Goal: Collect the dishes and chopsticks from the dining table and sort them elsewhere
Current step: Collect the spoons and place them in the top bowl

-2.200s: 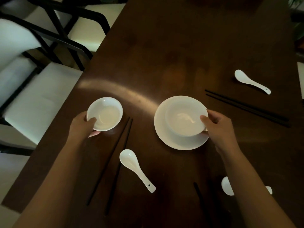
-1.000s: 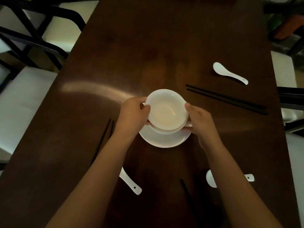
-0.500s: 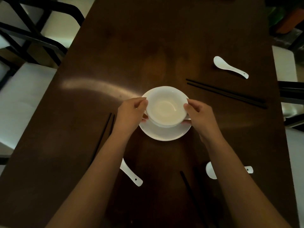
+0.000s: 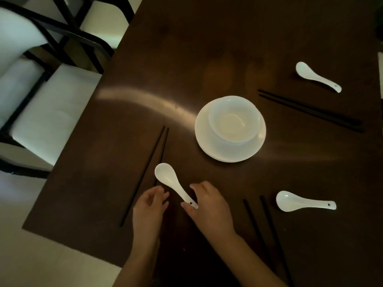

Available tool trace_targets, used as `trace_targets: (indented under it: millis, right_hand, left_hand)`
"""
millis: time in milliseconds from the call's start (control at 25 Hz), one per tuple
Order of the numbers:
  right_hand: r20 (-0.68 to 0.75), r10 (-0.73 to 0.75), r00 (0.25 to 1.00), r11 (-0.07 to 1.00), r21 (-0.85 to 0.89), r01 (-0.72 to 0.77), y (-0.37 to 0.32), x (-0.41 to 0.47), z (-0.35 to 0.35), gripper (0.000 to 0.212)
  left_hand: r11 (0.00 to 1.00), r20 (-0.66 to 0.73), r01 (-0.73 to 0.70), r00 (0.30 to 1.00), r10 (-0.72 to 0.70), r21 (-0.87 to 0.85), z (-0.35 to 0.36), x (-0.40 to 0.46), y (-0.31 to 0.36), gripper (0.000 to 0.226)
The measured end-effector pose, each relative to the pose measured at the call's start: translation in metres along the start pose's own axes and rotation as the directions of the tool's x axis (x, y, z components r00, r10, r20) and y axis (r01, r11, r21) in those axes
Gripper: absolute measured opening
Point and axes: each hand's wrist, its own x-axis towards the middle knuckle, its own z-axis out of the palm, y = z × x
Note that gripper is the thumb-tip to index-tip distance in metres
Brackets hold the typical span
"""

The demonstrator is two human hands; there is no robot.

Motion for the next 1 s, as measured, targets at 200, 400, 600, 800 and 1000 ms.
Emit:
trace_targets:
  millis: [200, 400, 600, 800, 1000]
  right_hand:
    - [-0.024, -0.087, 0.996, 0.994, -0.067, 0.085, -0.004, 0.005, 0.012, 0.024]
    - [-0.091, -0.074, 0.993, 0.997, 0.007, 0.075, 0.008, 0.0, -0.004, 0.025]
    - [-0.125, -0.068, 0.99, 0.998, 0.0, 0.068, 0.041, -0.029, -0.056, 0.038]
    - [-0.204, 0.187, 0.961, 0.94, -0.246, -0.235, 0.138, -0.051, -0.136, 0.041]
    - [-0.04, 0.209, 0.977, 0.931, -0.299, -0.211, 0.161, -0.037, -0.142, 0.034]
  left_hand:
    - [0.996, 0.064, 0.043, 0.997, -0.049, 0.081, 0.011, 0.0, -0.01, 0.014]
    - [0.998, 0.124, 0.065, 0.99, -0.062, -0.023, 0.033, -0.006, 0.004, 0.014]
    - [0.994, 0.263, 0.113, 0.958, -0.111, 0.007, 0.058, -0.019, 0.008, 0.021]
    - [0.985, 0.481, 0.117, 0.861, -0.162, 0.123, 0.087, -0.04, 0.006, 0.021]
    - [0.979, 0.56, 0.101, 0.807, -0.186, 0.179, 0.118, -0.055, 0.003, 0.021]
